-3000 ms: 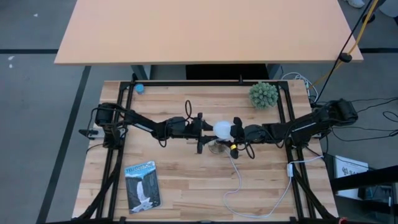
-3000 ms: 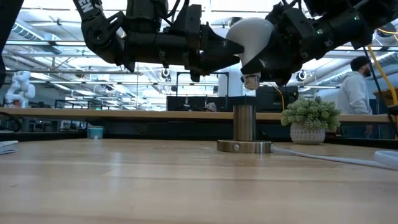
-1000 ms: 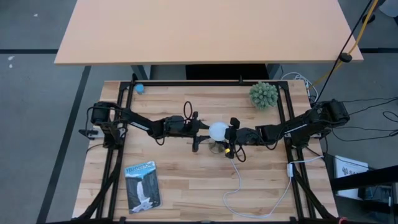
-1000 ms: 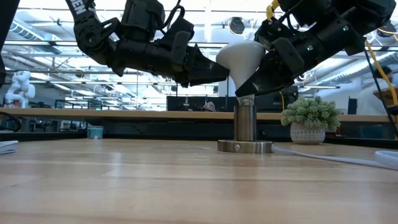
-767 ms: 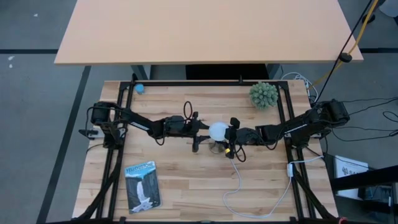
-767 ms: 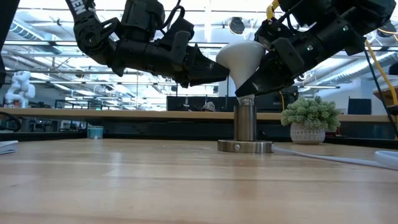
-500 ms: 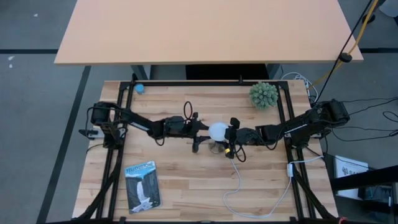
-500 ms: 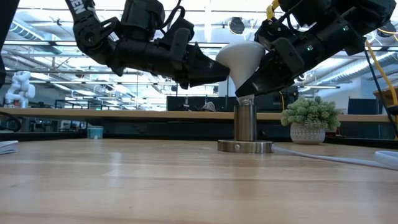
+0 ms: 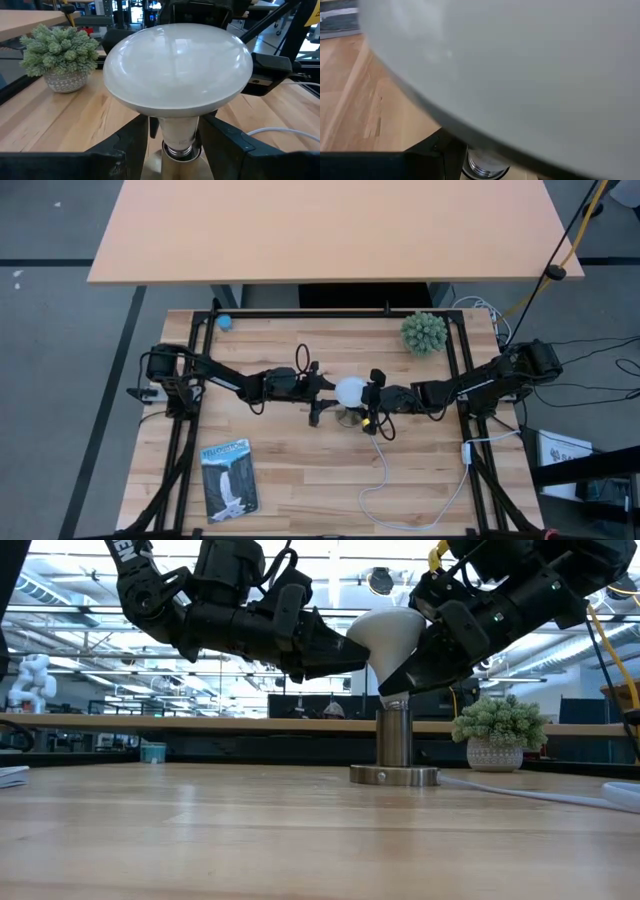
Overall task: Screw lightbulb
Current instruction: Insert the lightbulb into the lamp
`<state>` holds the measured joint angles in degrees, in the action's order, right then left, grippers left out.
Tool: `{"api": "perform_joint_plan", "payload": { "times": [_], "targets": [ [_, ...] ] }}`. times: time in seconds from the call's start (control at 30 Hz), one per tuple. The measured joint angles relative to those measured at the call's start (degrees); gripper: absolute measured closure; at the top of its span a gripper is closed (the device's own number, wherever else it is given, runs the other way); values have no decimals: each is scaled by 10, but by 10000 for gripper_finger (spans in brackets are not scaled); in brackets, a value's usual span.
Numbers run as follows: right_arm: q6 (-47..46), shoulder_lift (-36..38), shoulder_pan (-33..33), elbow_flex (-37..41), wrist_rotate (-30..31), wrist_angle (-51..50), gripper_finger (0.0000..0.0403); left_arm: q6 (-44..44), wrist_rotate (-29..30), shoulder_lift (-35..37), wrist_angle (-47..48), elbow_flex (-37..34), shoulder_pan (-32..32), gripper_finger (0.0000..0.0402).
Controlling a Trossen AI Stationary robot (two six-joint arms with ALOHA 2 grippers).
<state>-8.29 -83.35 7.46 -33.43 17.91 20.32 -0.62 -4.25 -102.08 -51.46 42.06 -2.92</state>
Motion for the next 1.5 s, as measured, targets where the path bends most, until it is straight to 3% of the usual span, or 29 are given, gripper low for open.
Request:
{"api": "perform_joint_plan", "payload": {
  "times": [1.5],
  "targets": [
    [0, 0, 0, 1, 0, 18, 220, -1, 0, 0, 0, 0, 0, 223]
  ]
}}
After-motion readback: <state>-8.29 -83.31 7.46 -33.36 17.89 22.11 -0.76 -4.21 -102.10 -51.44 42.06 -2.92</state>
